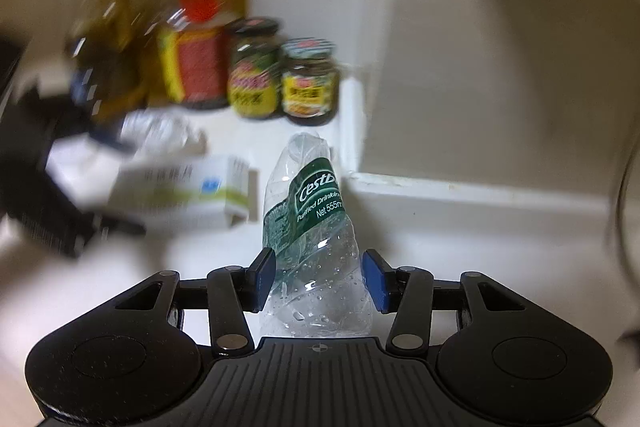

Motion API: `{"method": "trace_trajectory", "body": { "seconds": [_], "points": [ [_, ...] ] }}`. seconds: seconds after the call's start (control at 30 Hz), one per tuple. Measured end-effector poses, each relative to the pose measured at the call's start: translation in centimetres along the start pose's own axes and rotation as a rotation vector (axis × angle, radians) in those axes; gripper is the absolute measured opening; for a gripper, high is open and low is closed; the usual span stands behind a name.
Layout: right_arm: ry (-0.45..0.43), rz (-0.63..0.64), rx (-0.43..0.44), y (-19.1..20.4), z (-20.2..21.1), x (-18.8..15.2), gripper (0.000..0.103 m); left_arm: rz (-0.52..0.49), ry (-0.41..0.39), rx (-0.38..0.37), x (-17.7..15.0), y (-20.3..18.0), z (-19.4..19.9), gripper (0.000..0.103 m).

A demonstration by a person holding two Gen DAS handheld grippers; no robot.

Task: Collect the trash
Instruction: 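Grasp the Cestbon water bottle with the right tool while the left tool grasps the medicine box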

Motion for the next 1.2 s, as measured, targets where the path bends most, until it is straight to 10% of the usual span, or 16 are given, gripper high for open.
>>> {"method": "trace_trajectory", "body": {
  "seconds": [0.53, 1.07, 1.2],
  "points": [
    [0.053, 0.09, 0.12, 2.8, 0.5, -1.4, 0.048, -0.043, 0.066, -0.041, -0.1, -0.9, 0.3, 0.077],
    [0.158, -0.235, 0.201, 1.5, -3.5, 2.0, 0.048, -0.033, 0.047, -0.069, -0.1, -2.1, 0.6, 0.079],
    [0.17, -0.256, 0.18, 0.8, -3.7, 1.8, 0.026, -0.025, 0.06, -0.093, 0.0, -1.7, -0.2, 0.08]
  ]
}}
Point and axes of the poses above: each gripper's, at about its wrist camera, not at the fingertips, and z roughly against the way its jaws point, y to its left, x to its top, the point moved 2 cm from there along -z, roughly the way its jaws point, and after that the axes turned 9 degrees about -z, right-handed, at the moved point
